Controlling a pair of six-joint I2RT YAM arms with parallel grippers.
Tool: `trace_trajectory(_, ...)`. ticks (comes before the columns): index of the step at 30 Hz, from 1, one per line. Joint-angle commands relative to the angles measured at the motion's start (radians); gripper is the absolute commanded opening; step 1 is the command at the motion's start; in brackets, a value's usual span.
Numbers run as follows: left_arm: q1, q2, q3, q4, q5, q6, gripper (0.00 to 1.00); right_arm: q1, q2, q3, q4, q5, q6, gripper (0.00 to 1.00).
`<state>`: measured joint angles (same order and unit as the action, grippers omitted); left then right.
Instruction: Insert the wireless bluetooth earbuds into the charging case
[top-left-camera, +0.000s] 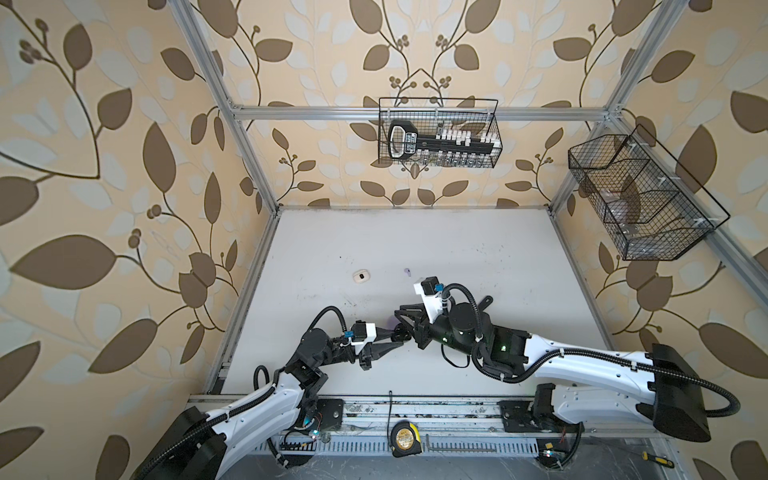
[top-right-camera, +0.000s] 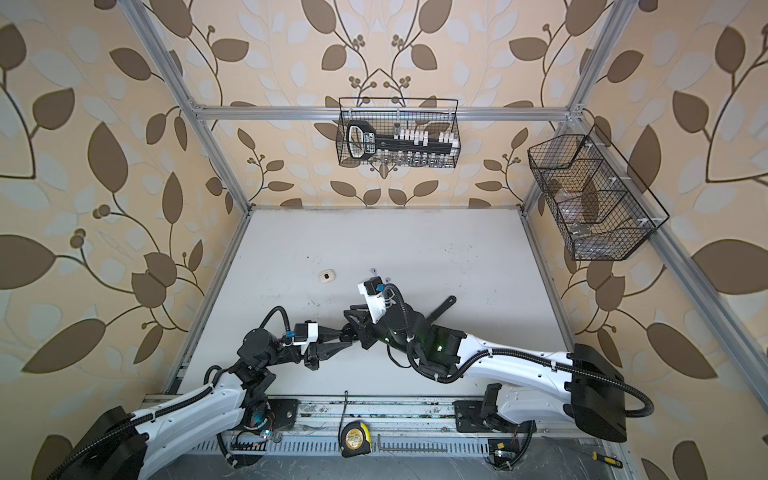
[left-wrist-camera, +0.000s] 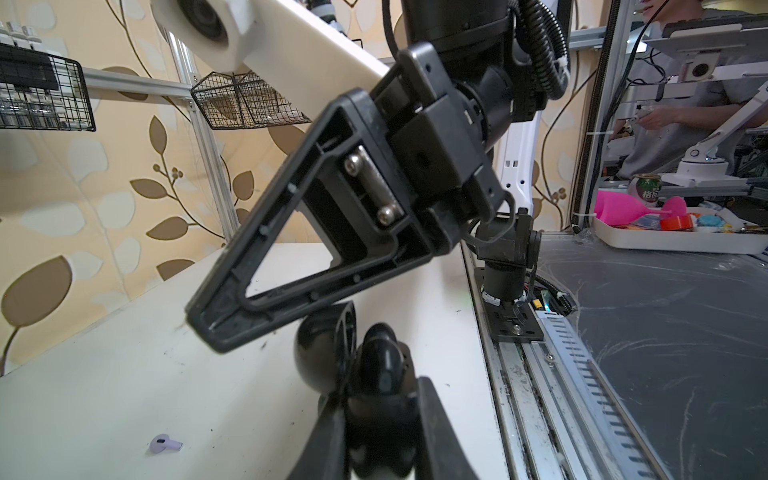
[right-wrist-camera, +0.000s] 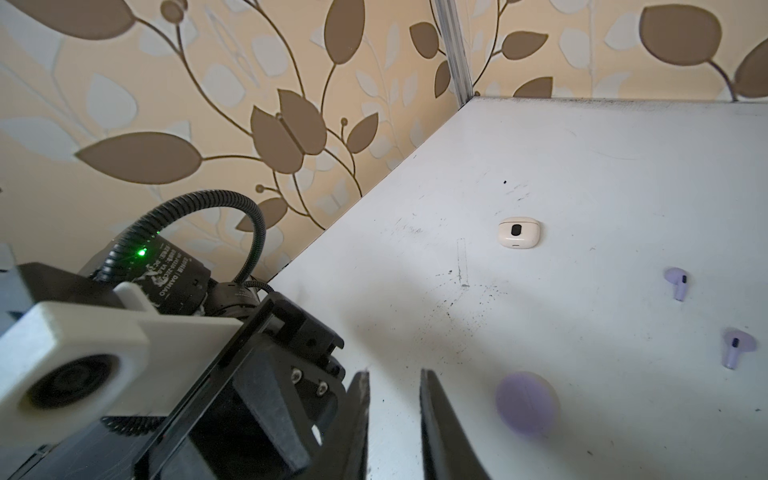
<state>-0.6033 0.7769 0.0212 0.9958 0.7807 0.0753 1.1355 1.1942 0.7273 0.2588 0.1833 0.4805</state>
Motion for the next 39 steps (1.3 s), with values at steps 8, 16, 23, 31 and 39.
trace_trajectory(8,-0.008,-0.016,0.044,0.032,0.020,0.020,0.00,0.020,-0.022,-0.059,-0.015,0.030,0.075,0.19)
trace_trajectory(16,-0.013,0.012,0.054,0.033,0.043,0.040,0.00,0.029,-0.006,-0.042,-0.057,0.039,0.052,0.19)
trace_trajectory(23,-0.015,0.022,0.056,0.044,0.043,0.038,0.00,0.029,0.030,-0.027,-0.086,0.047,0.044,0.18)
trace_trajectory(31,-0.016,0.025,0.062,0.041,0.056,0.038,0.00,0.008,0.045,-0.009,-0.140,0.039,0.050,0.18)
trace_trajectory(39,-0.018,0.028,0.062,0.033,0.037,0.046,0.00,0.030,0.056,0.008,-0.142,0.020,0.013,0.18)
